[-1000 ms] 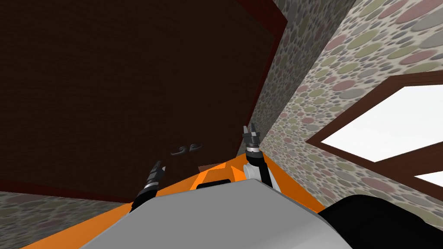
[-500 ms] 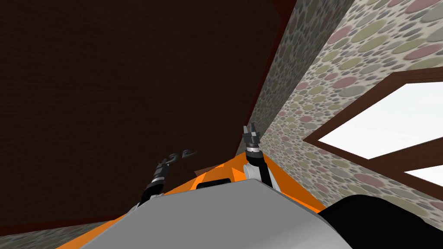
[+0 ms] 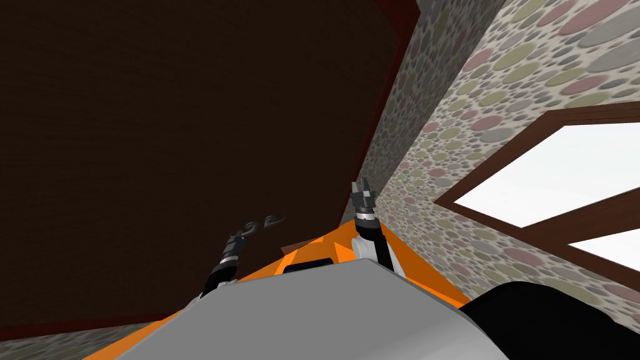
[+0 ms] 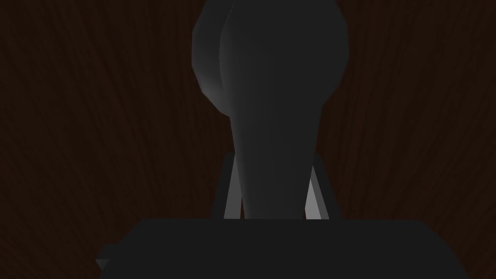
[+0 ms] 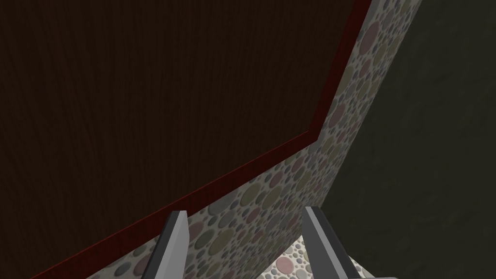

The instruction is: Pull the door open

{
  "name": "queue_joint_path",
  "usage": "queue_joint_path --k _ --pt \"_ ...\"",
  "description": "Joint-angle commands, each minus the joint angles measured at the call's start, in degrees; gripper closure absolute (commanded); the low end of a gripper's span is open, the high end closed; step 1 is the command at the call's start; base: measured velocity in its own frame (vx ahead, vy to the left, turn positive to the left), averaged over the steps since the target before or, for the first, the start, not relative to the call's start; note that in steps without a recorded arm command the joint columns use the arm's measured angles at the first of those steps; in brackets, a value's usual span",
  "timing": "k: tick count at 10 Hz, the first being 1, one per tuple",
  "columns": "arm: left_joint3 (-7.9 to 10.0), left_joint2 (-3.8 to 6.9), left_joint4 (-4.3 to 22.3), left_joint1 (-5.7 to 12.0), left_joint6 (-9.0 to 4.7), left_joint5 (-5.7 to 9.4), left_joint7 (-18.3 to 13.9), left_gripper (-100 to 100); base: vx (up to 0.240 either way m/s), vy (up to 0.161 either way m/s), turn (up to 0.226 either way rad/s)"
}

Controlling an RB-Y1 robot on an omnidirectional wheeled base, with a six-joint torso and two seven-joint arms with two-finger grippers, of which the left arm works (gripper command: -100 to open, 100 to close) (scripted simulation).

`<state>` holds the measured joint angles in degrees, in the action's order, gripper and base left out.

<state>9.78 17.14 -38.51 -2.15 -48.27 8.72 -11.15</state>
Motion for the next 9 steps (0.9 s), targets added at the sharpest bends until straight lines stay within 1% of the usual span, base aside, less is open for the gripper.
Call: queue_joint_path --k 1,3,4,5,6,7,9 --pt "0.85 1.23 0.55 -1.38 -0.07 0.40 -0.31 100 -0.126 0.021 0.070" --pt "0.98 2.22 0.81 -2.48 -0.45 0.43 -0.94 100 -0.198 0.029 -0.005" --pt "0.98 2.22 0.81 -2.48 -0.45 0.43 -0.94 100 -0.137 -0.011 -0.008" --pt "0.40 2.85 0.76 -3.16 -1.06 0.10 -1.80 100 -0.147 -0.045 -0.094" --pt "-0.08 3.05 0.66 -3.38 -1.43 -0.16 -2.28 100 -0.184 -0.047 -0.099" --pt "-0.96 3.24 0.42 -3.57 -2.02 -0.63 -3.04 100 -0.191 -0.019 -0.134" --pt "-2.66 3.30 -0.10 -3.61 -3.01 -1.52 -4.26 100 -0.182 0.043 -0.158"
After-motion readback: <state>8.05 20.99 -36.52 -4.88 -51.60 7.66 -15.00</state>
